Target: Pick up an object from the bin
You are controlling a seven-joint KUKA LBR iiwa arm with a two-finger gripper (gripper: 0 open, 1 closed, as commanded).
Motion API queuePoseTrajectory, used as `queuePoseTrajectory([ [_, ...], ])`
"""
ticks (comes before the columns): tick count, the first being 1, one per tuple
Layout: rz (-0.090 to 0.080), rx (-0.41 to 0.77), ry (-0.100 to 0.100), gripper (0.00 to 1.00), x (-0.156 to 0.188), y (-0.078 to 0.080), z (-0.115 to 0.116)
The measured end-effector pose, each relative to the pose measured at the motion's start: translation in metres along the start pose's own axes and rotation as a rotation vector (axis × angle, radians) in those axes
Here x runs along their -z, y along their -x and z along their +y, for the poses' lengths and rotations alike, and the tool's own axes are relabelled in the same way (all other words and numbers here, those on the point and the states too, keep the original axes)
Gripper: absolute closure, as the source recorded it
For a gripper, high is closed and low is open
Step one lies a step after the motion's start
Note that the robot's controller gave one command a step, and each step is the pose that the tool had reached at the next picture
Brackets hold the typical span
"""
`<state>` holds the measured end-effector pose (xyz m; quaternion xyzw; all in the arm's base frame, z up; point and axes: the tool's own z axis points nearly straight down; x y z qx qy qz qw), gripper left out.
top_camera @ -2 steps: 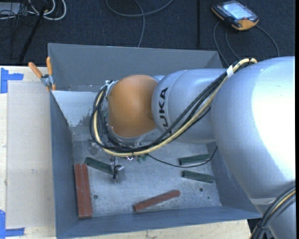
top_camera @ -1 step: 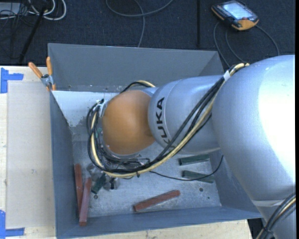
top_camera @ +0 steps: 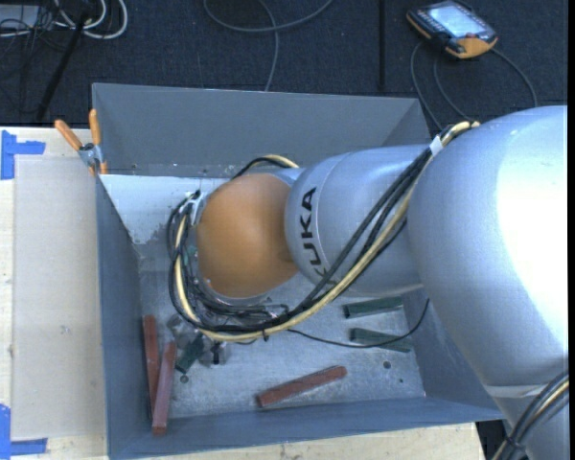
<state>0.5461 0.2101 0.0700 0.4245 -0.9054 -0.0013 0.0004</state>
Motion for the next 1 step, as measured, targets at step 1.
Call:
queuePoseTrajectory([
  [1,-0.009,-0.004,-0.007,1.00,0.1945,0.0117,0.0094],
])
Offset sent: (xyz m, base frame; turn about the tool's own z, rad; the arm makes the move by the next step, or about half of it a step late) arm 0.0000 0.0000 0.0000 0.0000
